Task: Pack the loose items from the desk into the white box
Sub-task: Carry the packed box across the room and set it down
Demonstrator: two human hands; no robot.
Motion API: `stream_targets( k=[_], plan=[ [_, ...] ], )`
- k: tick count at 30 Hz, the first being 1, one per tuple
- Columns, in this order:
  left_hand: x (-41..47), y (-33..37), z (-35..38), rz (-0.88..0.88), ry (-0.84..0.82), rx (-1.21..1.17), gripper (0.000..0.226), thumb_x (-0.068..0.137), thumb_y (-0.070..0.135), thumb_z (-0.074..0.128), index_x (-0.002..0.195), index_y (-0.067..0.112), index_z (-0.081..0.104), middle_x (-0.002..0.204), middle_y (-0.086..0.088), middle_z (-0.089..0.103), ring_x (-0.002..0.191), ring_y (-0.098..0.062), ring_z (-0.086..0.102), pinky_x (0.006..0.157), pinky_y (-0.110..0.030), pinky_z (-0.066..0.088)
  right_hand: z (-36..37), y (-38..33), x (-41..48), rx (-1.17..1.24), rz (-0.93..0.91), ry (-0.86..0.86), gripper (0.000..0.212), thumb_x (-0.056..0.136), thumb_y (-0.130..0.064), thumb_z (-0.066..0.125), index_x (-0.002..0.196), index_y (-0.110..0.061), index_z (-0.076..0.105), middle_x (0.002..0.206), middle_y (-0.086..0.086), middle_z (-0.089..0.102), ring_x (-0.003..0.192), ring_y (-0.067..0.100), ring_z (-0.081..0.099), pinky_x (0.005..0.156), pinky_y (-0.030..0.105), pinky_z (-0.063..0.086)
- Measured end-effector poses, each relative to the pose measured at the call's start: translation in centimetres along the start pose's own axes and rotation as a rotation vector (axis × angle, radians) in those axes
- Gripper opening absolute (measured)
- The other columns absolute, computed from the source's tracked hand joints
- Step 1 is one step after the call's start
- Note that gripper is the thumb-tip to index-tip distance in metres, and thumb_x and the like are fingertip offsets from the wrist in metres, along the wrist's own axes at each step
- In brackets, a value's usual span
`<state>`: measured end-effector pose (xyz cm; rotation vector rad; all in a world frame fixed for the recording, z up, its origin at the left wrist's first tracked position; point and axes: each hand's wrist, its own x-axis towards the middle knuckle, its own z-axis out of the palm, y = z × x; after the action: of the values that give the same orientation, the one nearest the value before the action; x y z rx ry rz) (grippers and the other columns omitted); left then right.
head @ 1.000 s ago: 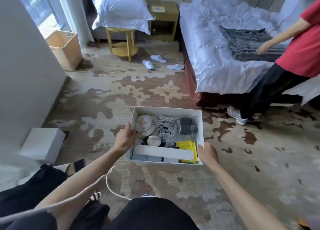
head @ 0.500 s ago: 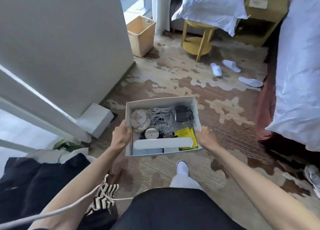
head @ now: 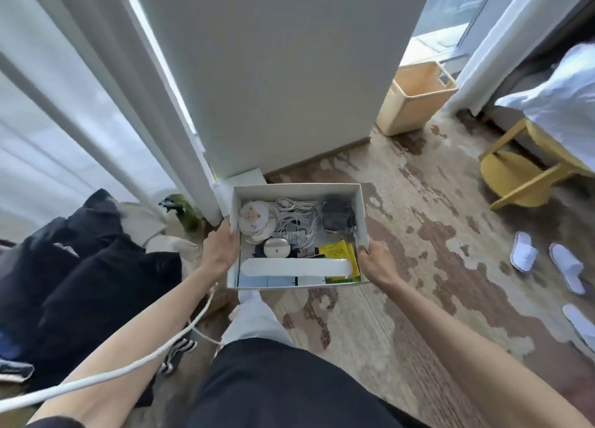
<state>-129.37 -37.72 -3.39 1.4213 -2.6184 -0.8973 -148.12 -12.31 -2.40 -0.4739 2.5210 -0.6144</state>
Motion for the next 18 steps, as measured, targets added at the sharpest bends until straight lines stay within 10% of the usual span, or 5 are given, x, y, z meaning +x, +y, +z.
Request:
stream_targets(
  k=[7, 18],
  plan=[
    [12.2, -4.3, -1.2, -0.148, -0.005, -0.109, 0.019, 0.098, 0.015, 0.038, 0.109, 0.003, 0.048, 0.093, -0.023, 0.063, 0.081, -0.04, 0.057, 0.069, -0.042, 0.044, 4.8, -8.8, 14.7, -0.071, -0.029, -0.122, 0.019, 0.092, -0.01, 0.043, 0.075, -0.012, 0.052, 0.072, 0.006, 0.055, 0.071, 0.029, 0.05, 0.06, 0.033, 0.034],
    [31.4, -9.1, -3.2, -0.34, -0.115, -0.095, 0.016, 0.098, 0.017, 0.04, 0.109, 0.006, 0.042, 0.09, -0.019, 0.062, 0.071, -0.032, 0.056, 0.06, -0.041, 0.044, 12.5, -19.8, 32.8, -0.084, 0.03, -0.267, 0.033, 0.1, -0.021, 0.037, 0.125, -0.01, 0.056, 0.112, 0.015, 0.065, 0.104, 0.037, 0.059, 0.084, 0.039, 0.046]
  ],
)
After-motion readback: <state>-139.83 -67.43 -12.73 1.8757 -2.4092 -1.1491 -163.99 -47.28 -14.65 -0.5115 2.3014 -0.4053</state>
